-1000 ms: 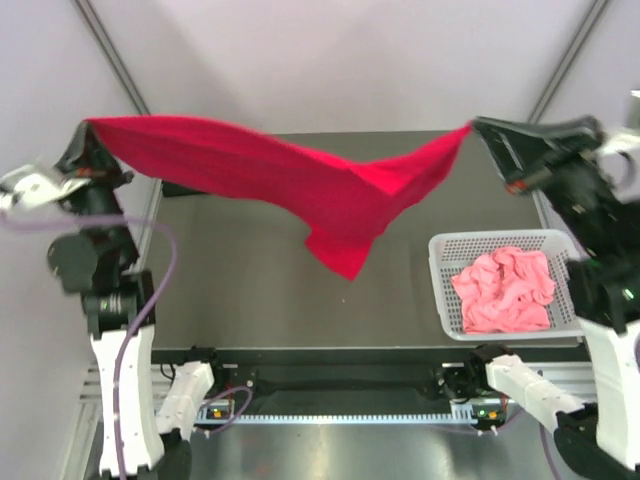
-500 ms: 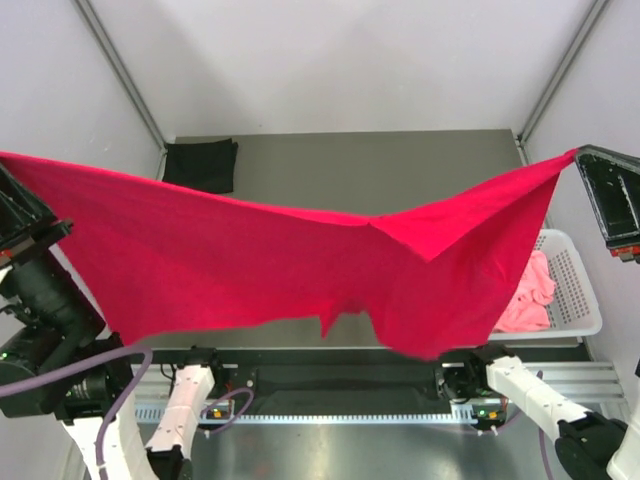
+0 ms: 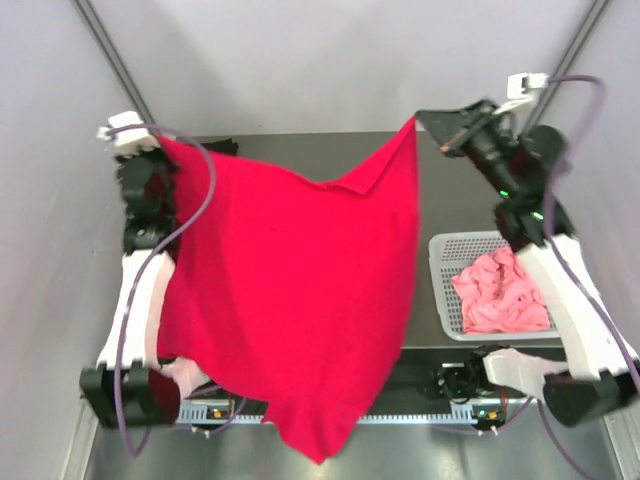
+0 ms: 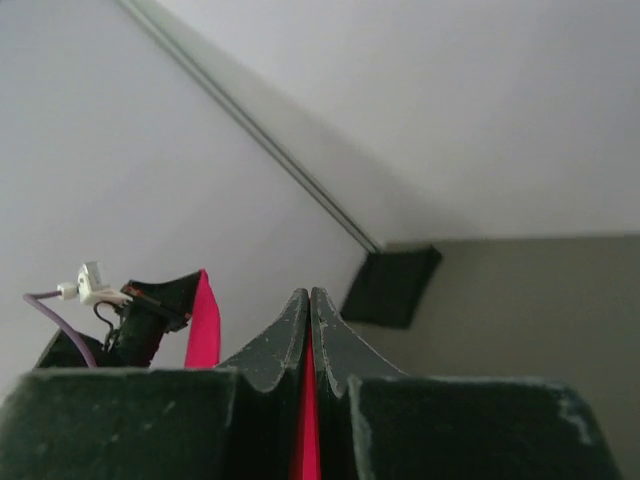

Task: Fold and stack the t-shirts
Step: Flatten the tshirt out

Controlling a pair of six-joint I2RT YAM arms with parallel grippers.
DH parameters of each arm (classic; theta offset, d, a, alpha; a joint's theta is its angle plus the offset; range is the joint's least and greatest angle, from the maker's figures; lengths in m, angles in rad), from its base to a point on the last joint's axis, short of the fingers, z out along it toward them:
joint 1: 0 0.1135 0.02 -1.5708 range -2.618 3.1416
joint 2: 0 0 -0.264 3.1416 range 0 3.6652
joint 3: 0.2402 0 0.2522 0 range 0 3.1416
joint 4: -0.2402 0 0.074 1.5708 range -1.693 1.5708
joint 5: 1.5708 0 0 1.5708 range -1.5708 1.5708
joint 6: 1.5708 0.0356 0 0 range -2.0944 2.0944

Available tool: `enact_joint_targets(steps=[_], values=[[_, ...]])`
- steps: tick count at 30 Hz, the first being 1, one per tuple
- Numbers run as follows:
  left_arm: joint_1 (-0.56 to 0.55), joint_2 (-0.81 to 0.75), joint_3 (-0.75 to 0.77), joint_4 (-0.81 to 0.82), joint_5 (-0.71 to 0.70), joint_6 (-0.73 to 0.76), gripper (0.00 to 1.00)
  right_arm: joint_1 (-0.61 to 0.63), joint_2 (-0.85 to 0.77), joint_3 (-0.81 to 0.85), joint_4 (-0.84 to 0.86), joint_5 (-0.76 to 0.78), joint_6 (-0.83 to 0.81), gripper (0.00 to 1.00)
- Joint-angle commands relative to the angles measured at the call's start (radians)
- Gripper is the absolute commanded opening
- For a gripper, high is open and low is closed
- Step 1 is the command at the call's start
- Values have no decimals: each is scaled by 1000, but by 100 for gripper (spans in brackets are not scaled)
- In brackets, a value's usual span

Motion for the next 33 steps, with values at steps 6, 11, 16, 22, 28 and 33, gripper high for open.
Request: enact_joint_targets(steps=[6,11,16,22,28,33], values=[[-1,344,-200,225,40,42,0,-7,330,-171,342,88,-59,0],[7,557,-169,315,13,73,0,-14,613,-74,420,42,-70,0],[11,761,-8,299,8,73,0,-30,794,61,410,10,-79,0],[27,875,133,218,-117,16,0,-49,979,270,347,-73,-71,0],[48,837,95,201,-217,-22,0,-24,1062,368,374,-153,10,0],[77,817,79,195,-179,-62,0,-7,991,290,373,-148,-4,0]])
